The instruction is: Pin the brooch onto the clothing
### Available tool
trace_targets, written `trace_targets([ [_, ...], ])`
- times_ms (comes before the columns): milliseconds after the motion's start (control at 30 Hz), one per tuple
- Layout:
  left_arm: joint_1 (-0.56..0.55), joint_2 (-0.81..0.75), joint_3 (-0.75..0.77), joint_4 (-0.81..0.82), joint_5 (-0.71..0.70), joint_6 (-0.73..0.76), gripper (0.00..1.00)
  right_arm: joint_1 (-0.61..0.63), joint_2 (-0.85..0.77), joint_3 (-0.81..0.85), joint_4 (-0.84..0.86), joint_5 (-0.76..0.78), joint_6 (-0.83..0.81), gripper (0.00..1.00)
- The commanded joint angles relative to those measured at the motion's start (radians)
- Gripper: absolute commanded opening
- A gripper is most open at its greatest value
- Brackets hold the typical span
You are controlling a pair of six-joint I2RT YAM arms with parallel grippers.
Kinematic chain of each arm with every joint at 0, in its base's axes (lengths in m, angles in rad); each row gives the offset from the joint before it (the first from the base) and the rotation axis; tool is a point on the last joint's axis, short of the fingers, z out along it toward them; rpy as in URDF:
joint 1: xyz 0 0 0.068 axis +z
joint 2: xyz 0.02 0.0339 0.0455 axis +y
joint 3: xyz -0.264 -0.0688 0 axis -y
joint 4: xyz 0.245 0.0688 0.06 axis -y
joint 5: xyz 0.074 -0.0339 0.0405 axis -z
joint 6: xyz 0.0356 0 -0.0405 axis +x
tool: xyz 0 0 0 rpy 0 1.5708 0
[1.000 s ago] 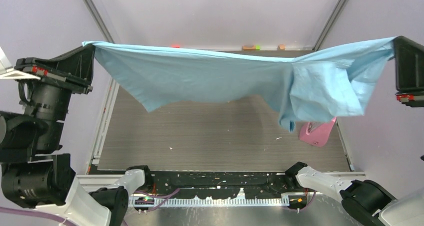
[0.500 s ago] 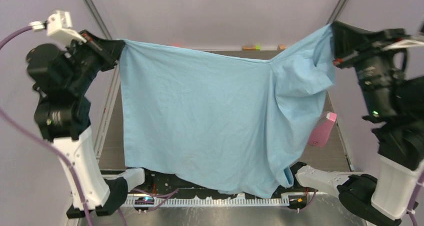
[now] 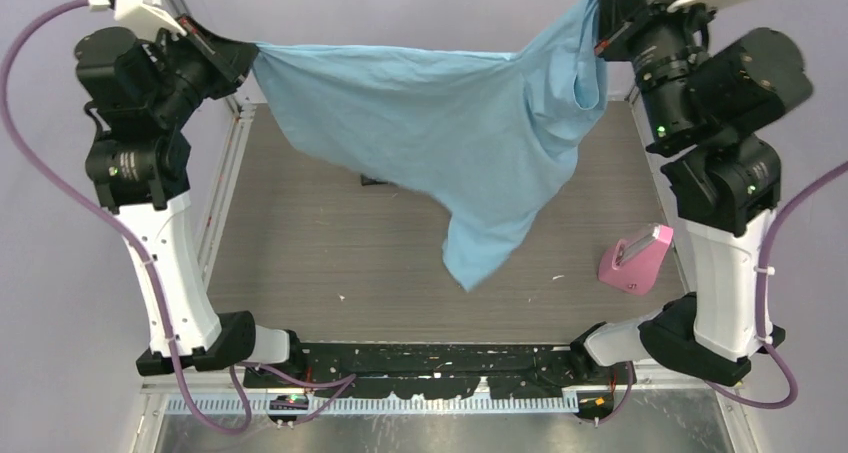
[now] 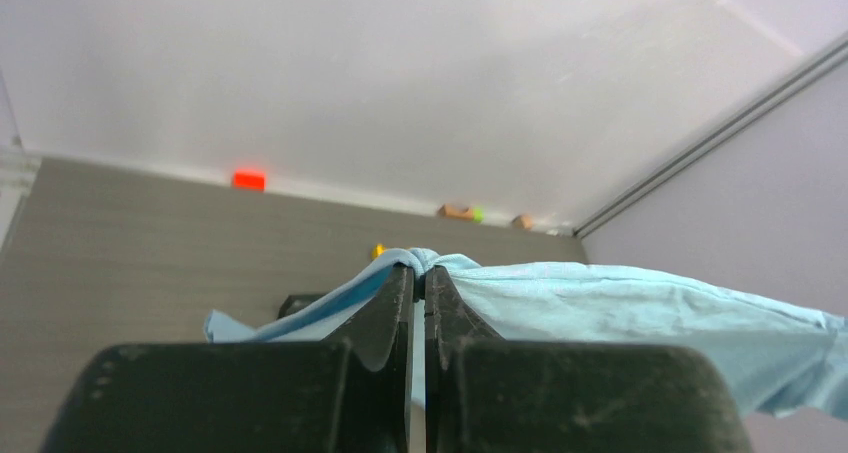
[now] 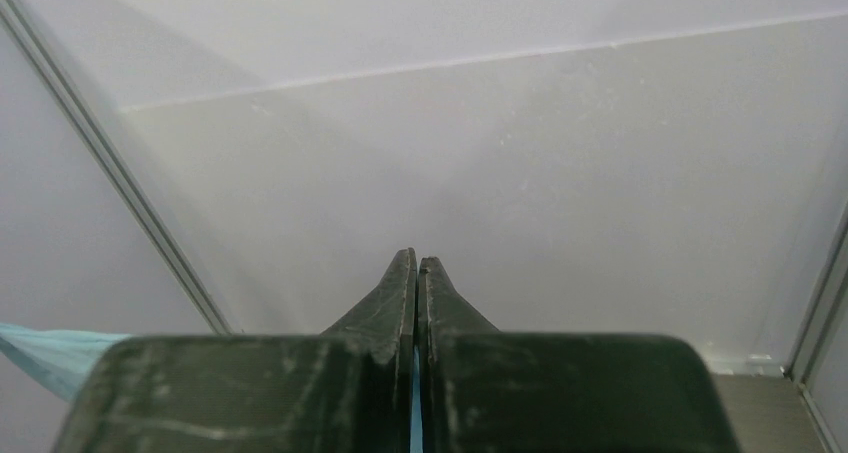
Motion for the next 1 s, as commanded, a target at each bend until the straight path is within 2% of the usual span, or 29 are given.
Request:
trace_targets([
  [0, 0.004, -0.068, 0.080, 0.040, 0.038, 0.027, 0.00, -0.003, -0.058, 0.099, 0.039, -0.023, 0.014, 0.00],
  [100, 0.004, -0.189, -0.072, 0.038, 0.037, 0.044, 0.00, -0.003, -0.208, -0.060, 0.043, -0.028, 0.081, 0.00],
  [233, 0.004, -0.448, -0.379, 0.030, 0.021, 0.046, 0.00, -0.003, -0.444, -0.408, 0.021, -0.015, 0.229, 0.00],
  [267, 0.004, -0.507, -0.460, 0.013, 0.004, 0.039, 0.00, -0.003, -0.481, -0.536, -0.009, -0.015, 0.265, 0.00],
  [367, 0.004, -0.688, -0.694, -0.089, -0.078, -0.005, 0.00, -0.003, -0.645, -0.779, -0.106, -0.003, 0.506, 0.00],
  [467, 0.004, -0.862, -0.938, -0.192, -0.110, -0.072, 0.00, -0.003, -0.753, -1.069, -0.271, -0.022, 0.811, 0.01],
  [600, 0.004, -1.056, -1.162, -0.332, -0.079, -0.178, 0.02, -0.003, -0.918, -1.339, -0.448, -0.098, 1.034, 0.01],
  [633, 0.004, -1.095, -1.196, -0.371, -0.085, -0.186, 0.18, -0.003, -0.941, -1.371, -0.462, -0.106, 1.052, 0.08],
  [667, 0.004, -1.117, -1.216, -0.406, -0.104, -0.188, 0.38, -0.003, -0.979, -1.415, -0.479, -0.123, 1.066, 0.19],
  [700, 0.003, -1.127, -1.225, -0.434, -0.122, -0.188, 0.58, -0.003, -0.991, -1.433, -0.483, -0.131, 1.063, 0.43],
  [733, 0.003, -1.128, -1.226, -0.444, -0.130, -0.180, 0.78, -0.003, -0.997, -1.433, -0.498, -0.137, 1.051, 0.54],
  [767, 0.004, -1.123, -1.221, -0.443, -0.132, -0.167, 0.88, -0.003, -0.993, -1.418, -0.505, -0.135, 1.041, 0.78],
  [833, 0.004, -1.083, -1.204, -0.430, -0.140, -0.139, 0.97, -0.003, -0.957, -1.384, -0.518, -0.122, 0.993, 0.89],
  [967, 0.003, -1.004, -1.216, -0.332, -0.092, -0.103, 0.99, -0.003, -0.845, -1.354, -0.458, -0.088, 0.873, 0.91],
])
